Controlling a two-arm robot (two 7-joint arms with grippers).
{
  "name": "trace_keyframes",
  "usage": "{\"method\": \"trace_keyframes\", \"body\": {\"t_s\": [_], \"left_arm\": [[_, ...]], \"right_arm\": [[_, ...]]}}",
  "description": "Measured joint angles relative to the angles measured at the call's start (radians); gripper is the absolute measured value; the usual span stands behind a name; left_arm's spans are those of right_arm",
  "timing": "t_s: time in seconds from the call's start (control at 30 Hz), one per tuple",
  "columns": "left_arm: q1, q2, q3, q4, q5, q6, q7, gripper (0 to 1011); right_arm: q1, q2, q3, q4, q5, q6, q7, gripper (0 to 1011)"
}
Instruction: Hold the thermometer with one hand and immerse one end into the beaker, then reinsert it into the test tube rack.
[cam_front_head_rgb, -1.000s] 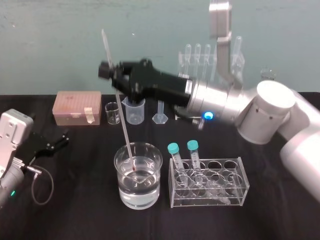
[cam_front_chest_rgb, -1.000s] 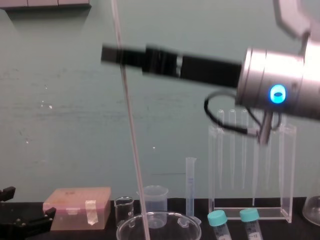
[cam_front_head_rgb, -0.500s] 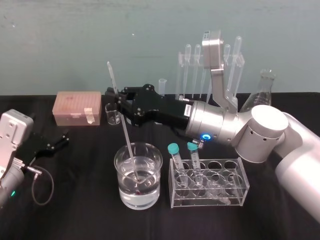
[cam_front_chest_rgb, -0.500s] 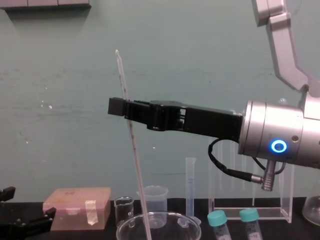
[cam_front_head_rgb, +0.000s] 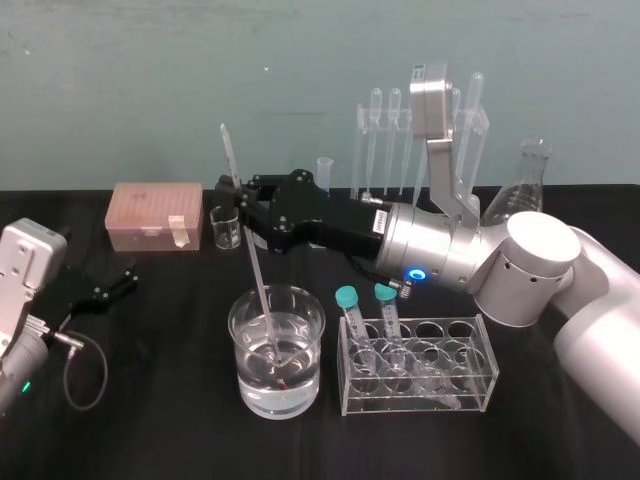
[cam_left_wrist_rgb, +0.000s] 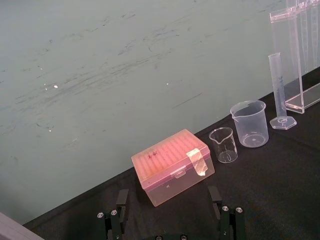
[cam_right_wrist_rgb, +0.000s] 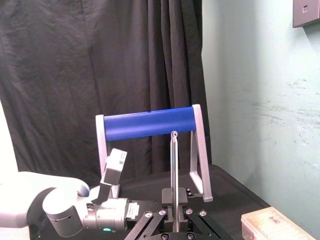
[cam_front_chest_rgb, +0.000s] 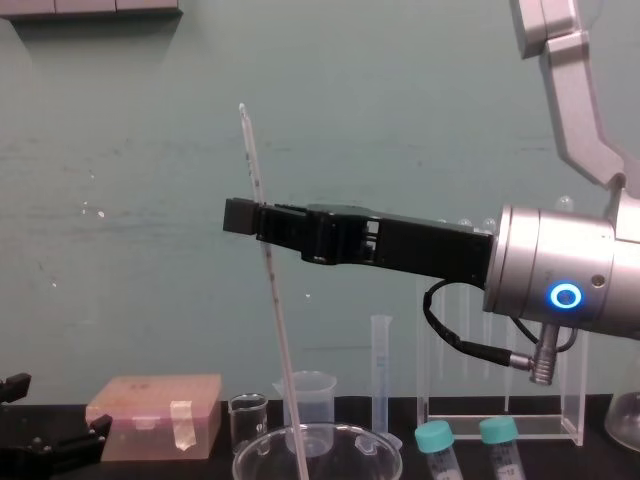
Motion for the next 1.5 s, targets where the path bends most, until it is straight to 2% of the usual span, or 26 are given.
{"method": "trace_keyframes", "body": {"t_s": [1.5], "left_arm": [[0.0,0.0,0.0,0.0,0.0,0.0,0.0,1008]], "right_arm": [[-0.011,0.023,-0.001,-0.018,0.014,0.012,0.021,56]]}}
